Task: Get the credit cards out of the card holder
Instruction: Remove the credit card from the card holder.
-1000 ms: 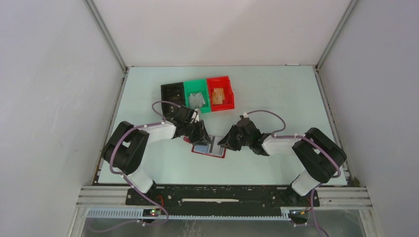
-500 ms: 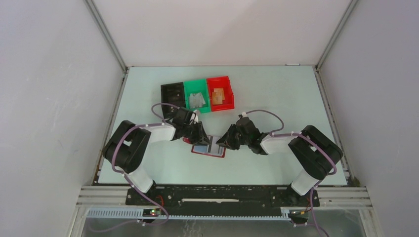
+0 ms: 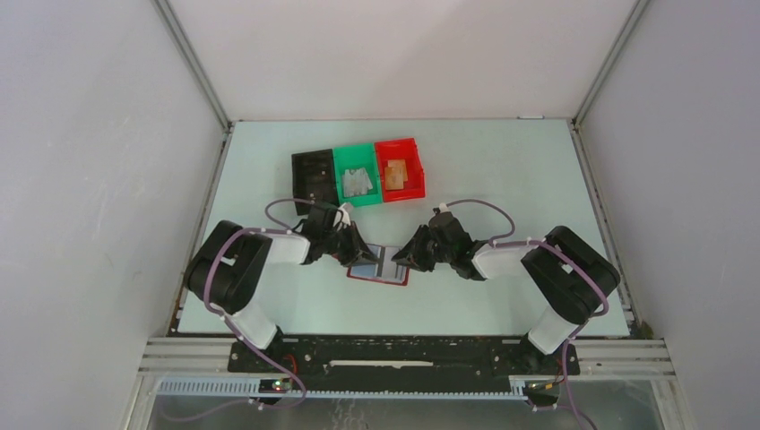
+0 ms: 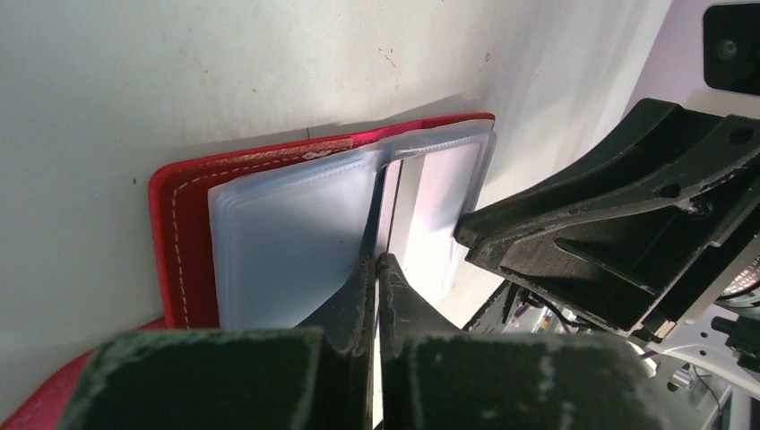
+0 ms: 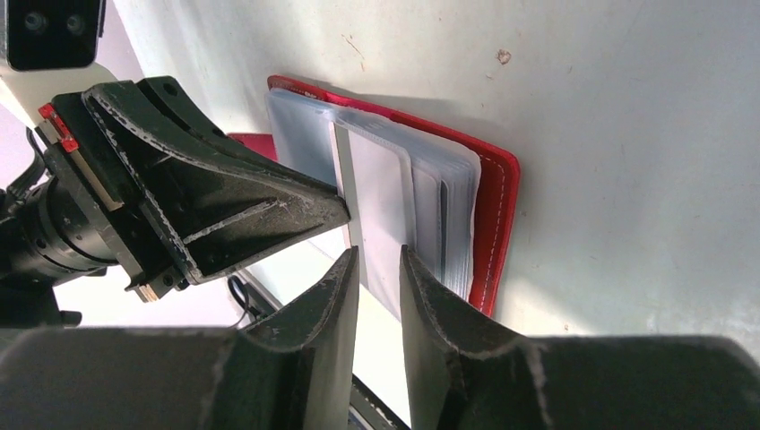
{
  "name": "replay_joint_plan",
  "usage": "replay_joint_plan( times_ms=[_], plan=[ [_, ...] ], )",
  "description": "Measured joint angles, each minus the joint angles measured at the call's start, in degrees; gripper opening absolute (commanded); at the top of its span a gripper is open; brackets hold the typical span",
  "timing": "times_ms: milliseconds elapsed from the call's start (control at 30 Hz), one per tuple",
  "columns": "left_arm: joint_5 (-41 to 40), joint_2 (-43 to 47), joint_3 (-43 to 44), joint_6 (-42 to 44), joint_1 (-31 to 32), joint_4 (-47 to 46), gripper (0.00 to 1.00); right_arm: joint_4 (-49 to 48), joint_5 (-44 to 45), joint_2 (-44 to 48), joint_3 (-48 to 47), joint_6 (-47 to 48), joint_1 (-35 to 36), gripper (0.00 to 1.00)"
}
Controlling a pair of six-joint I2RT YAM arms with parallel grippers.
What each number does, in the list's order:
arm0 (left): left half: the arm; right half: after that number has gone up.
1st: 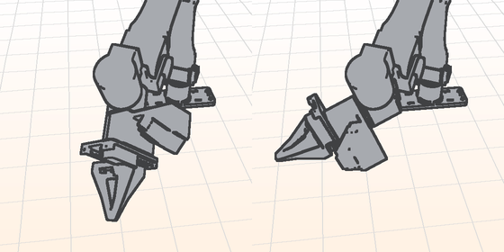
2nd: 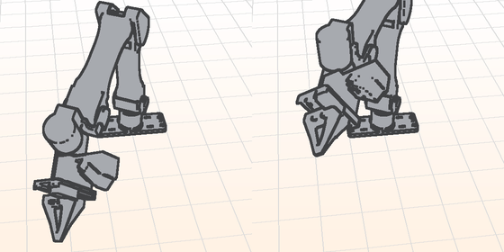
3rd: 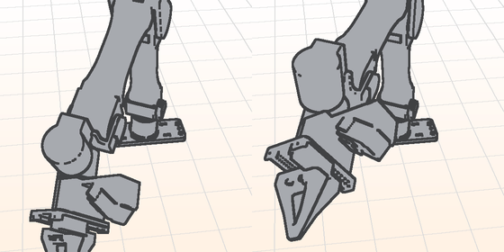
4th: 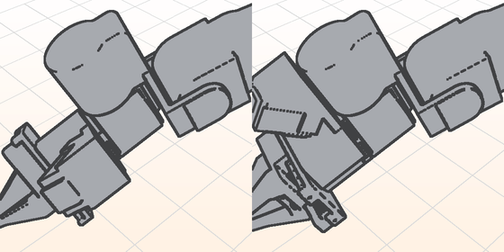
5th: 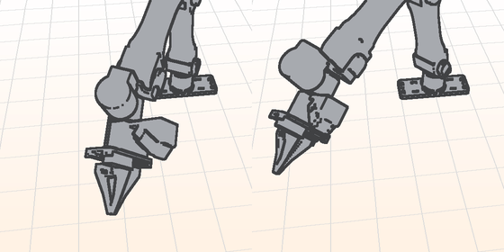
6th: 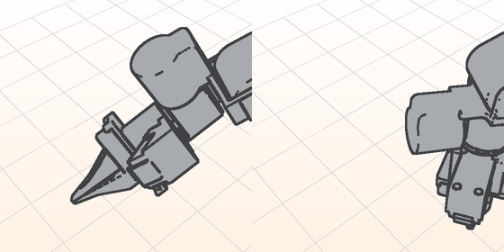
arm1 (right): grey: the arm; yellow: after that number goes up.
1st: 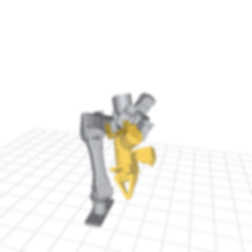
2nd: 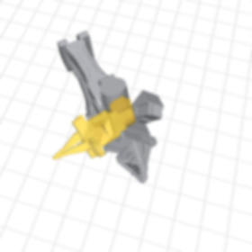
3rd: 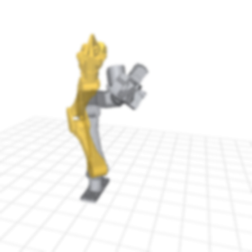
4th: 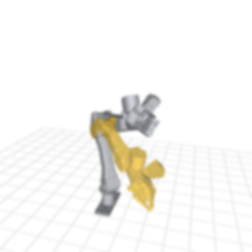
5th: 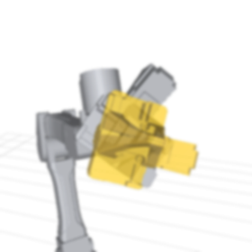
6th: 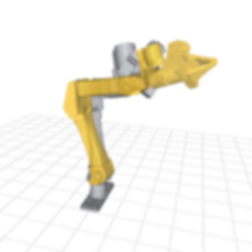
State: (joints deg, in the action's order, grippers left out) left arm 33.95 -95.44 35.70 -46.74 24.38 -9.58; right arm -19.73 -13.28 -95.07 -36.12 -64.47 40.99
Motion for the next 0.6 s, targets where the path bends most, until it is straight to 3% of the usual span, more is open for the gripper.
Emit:
replay_joint_plan(
  times_ms=[267,600],
  plan=[
    [0.5,2.5,-2.6,-0.7,-1.0,-2.3,0.0,-2.3,-0.8,-1.1,0.1,-0.5,-0.5,0.32],
    [-1.6,3.9,-2.6,0.4,-1.3,1.3,0.0,-3.4,-0.7,-1.2,0.6,-0.6,-0.5,0.32]
  ],
)
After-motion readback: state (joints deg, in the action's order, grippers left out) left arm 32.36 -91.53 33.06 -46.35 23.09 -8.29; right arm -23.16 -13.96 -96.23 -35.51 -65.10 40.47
